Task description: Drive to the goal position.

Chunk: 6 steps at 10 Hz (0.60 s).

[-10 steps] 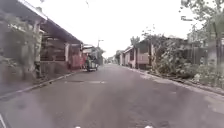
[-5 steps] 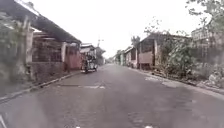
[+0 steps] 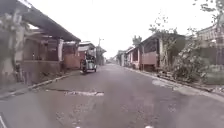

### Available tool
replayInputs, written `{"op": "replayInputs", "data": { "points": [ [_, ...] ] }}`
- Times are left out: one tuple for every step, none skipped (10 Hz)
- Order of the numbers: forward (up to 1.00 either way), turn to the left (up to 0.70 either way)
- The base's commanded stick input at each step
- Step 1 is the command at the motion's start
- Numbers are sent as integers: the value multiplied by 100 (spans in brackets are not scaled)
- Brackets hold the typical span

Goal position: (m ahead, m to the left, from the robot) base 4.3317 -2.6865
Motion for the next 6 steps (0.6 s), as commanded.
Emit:
{"op": "replayInputs", "data": {
  "points": [
    [100,0],
    [100,0],
    [100,0],
    [100,0],
    [100,0],
    [100,0]
  ]
}}
